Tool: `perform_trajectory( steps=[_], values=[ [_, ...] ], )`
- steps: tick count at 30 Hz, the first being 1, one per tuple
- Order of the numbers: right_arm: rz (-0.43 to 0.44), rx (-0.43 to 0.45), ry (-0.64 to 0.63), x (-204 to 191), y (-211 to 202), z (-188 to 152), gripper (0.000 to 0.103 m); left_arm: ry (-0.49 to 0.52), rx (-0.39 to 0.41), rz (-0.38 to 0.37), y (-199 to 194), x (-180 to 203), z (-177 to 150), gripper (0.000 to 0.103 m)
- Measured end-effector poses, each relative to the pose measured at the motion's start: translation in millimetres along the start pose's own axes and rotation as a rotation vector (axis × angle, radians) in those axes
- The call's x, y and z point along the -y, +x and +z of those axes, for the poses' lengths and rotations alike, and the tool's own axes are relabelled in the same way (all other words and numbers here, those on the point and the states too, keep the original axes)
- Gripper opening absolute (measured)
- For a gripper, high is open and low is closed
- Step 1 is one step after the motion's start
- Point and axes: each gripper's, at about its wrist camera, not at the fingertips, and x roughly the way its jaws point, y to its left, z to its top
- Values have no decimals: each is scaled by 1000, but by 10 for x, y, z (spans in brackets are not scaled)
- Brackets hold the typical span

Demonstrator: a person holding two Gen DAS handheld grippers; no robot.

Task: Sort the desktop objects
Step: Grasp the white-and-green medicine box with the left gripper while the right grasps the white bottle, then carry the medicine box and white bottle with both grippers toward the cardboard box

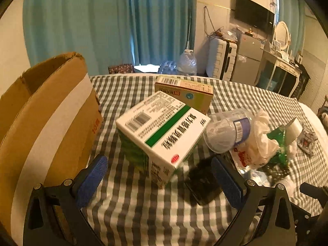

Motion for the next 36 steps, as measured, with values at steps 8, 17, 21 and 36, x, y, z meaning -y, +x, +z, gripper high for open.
perform_trajectory(
  steps=[8, 17, 21, 36],
  values=[
    [2, -43, 15, -3, 202, -8, 103, 30, 14, -17, 167, -95, 65, 103],
    [-23, -71, 19, -32, 430, -3, 103, 77, 23, -66, 425, -107, 137, 103],
    [-34, -74, 6, -60, 463, -32, 102, 116, 40, -79, 497, -108, 176, 103],
    [-20, -76, 21, -103, 479, -90, 99, 118, 101, -68, 268, -318, 14, 93]
  ],
)
